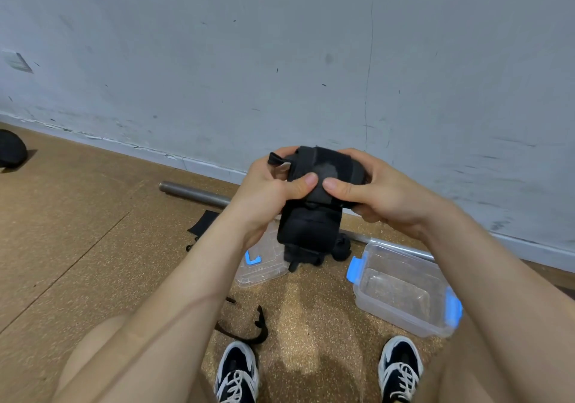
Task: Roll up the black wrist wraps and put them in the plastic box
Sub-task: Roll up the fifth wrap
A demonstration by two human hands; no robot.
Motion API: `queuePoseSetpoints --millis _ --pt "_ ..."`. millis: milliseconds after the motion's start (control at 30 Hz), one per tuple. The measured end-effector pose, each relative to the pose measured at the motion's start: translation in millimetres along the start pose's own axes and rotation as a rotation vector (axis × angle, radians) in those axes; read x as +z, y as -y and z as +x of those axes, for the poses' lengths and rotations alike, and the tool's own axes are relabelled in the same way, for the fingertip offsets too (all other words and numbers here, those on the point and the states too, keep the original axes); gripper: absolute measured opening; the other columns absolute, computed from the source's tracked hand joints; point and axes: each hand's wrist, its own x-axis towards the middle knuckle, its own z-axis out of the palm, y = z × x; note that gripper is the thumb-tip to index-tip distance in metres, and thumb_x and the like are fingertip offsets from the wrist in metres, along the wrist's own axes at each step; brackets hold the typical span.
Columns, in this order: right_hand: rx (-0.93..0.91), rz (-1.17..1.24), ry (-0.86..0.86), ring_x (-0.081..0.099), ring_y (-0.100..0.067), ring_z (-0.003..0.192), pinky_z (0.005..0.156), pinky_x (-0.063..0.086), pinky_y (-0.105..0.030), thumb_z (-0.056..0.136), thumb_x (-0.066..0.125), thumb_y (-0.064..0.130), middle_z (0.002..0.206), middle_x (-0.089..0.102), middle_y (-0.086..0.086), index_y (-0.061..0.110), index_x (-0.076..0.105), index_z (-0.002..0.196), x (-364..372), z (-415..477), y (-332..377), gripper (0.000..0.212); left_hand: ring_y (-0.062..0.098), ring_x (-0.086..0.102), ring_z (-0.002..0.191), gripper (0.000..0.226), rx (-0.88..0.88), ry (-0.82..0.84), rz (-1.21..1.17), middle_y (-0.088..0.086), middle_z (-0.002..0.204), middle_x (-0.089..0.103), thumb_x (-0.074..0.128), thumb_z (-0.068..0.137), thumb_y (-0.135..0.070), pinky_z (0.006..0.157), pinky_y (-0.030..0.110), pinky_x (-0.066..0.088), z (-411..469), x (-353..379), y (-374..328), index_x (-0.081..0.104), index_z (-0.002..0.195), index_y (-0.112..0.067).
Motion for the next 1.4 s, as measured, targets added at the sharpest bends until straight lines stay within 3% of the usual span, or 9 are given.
queuePoseSetpoints --millis 200,467,600,767,967,1067,1167,1300,1400 --pt "-0.020 0.066 -0.017 0.021 -0.011 0.049 0.042 0.014 -0.022 0.089 0.068 0.019 0.059 0.045 0.008 0.020 0.060 0.118 -4.9 2.6 0.4 0.031 0.018 0.067 0.113 0.045 -0.109 0.172 0.014 -0.007 0.129 0.066 0.045 0.095 -0.051 0.092 0.044 0.055 0.8 -8.6 -9.0 0.056 0.136 -0.035" --pt "0.056 0.124 0.125 0.018 -0.005 0.043 0.043 0.009 -0.022 0.075 0.070 0.030 0.060 0.042 0.006 0.017 0.062 0.120 -6.5 0.8 1.5 0.047 0.025 0.069 0.090 0.042 0.075 -0.102 0.178 0.013 0.112 0.070 0.034 0.106 -0.042 0.066 0.031 0.058 -2.7 -10.1 -14.3 0.067 0.114 -0.018" --pt "0.070 0.308 0.060 0.018 -0.001 0.038 0.039 0.008 -0.017 0.075 0.068 0.024 0.054 0.040 0.010 0.025 0.063 0.098 -8.0 2.0 4.1 0.023 0.032 0.071 0.100 0.045 -0.170 -0.003 0.069 0.012 0.118 0.070 0.042 0.097 -0.062 0.087 0.051 0.056 -1.9 -10.7 -11.3 0.060 0.125 -0.031" --pt "0.052 0.342 -0.161 0.020 -0.005 0.040 0.037 0.015 -0.017 0.092 0.065 0.015 0.056 0.043 0.008 0.024 0.057 0.111 -11.6 4.9 2.0 0.023 0.026 0.075 0.088 0.048 -0.218 0.068 0.114 0.010 0.100 0.076 0.072 0.088 -0.010 0.073 0.038 0.060 -10.4 2.0 -1.1 0.051 0.130 -0.022" --pt "-0.184 -0.027 -0.404 0.057 0.008 0.057 0.050 0.043 -0.009 0.091 0.069 0.009 0.081 0.062 0.013 0.024 0.054 0.124 -2.1 9.3 -2.9 0.039 0.016 0.067 0.053 0.036 -0.074 -0.078 0.025 0.002 0.064 0.071 0.066 0.091 0.000 0.045 0.023 0.049 -11.5 18.6 -0.3 0.050 0.112 -0.024" --pt "-0.251 -0.152 -0.440 0.060 0.008 0.078 0.074 0.051 -0.014 0.088 0.071 0.010 0.091 0.063 0.015 0.027 0.053 0.122 0.5 13.2 -7.5 0.042 0.016 0.068 0.068 0.016 -0.052 -0.010 0.055 0.003 0.077 0.073 0.063 0.093 -0.001 0.057 0.023 0.053 -8.1 13.8 -2.4 0.067 0.092 -0.017" --pt "-0.248 -0.218 -0.472 0.061 0.000 0.085 0.082 0.051 -0.025 0.088 0.072 0.012 0.092 0.062 0.016 0.029 0.052 0.121 -2.4 15.8 -9.2 0.042 0.019 0.068 0.089 0.026 -0.075 0.138 0.016 0.008 0.098 0.074 0.057 0.091 0.006 0.079 0.030 0.055 -7.8 5.1 -5.1 0.072 0.102 -0.012" --pt "-0.247 -0.156 -0.463 0.060 0.007 0.080 0.072 0.049 -0.015 0.090 0.070 0.013 0.094 0.062 0.014 0.025 0.051 0.126 -3.6 17.3 -7.7 0.043 0.026 0.067 0.112 0.066 0.008 0.366 0.030 0.015 0.125 0.066 0.057 0.064 0.015 0.086 0.027 0.055 -15.1 -6.4 -14.0 0.061 0.125 -0.010" --pt "-0.218 -0.042 -0.421 0.058 0.010 0.060 0.053 0.044 -0.008 0.092 0.069 0.013 0.085 0.061 0.015 0.022 0.051 0.128 -3.4 17.4 -6.8 0.042 0.011 0.069 0.105 0.066 0.183 0.227 0.340 -0.001 0.116 0.071 0.065 0.070 0.020 0.083 0.023 0.056 -17.9 -0.3 -14.4 0.065 0.120 -0.022"
